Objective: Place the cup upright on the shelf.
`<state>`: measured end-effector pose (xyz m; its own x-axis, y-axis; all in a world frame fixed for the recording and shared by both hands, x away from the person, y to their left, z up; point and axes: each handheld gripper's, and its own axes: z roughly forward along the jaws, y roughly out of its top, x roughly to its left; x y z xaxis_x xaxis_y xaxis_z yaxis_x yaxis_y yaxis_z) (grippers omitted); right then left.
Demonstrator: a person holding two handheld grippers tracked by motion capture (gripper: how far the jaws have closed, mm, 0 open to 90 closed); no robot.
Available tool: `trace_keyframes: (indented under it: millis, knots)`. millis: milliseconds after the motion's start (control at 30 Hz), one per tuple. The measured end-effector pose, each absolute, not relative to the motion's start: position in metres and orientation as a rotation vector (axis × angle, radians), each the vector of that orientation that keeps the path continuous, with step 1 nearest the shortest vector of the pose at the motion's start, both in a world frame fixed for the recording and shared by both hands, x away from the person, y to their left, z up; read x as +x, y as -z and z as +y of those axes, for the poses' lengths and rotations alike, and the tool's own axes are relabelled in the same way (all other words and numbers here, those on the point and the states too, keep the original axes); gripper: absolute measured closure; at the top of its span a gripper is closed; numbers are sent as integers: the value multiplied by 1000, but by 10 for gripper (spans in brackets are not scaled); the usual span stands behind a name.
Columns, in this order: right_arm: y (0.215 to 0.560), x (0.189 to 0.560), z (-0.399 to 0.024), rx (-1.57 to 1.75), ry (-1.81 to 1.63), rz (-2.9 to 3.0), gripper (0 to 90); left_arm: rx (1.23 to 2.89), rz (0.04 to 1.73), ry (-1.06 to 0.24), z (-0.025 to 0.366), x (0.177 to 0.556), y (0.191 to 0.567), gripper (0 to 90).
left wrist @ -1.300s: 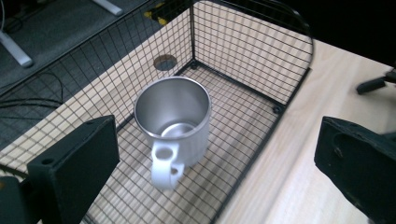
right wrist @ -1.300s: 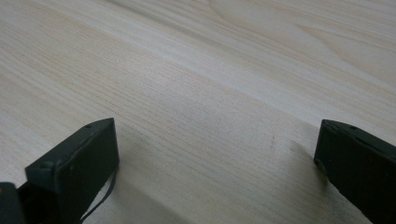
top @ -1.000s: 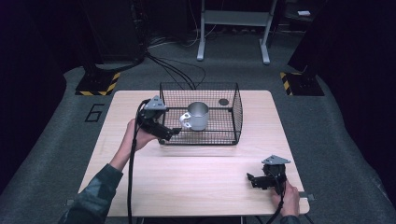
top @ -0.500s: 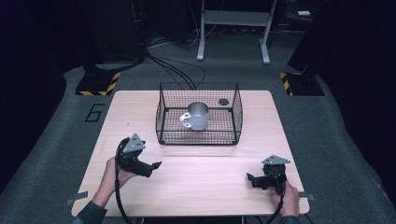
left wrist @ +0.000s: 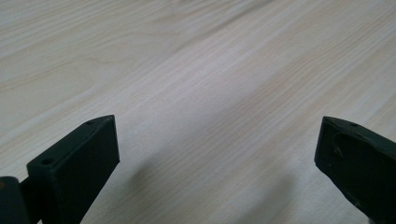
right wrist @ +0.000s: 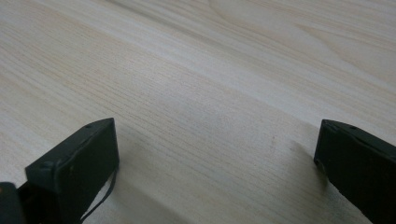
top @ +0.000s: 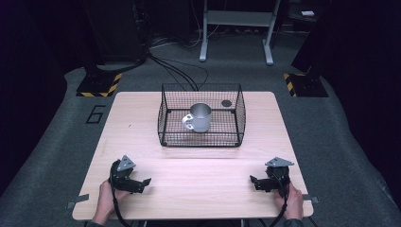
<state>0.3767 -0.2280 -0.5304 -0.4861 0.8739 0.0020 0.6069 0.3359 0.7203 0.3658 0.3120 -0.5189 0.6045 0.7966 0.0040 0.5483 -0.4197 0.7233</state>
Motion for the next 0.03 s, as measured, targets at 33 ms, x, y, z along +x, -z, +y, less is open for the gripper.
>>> trace_keyframes:
  millis: [33]
  knots:
    - [530, 377, -228, 1307, -945, 2220, 0, 2134, 1063, -457, 313, 366, 520, 0]
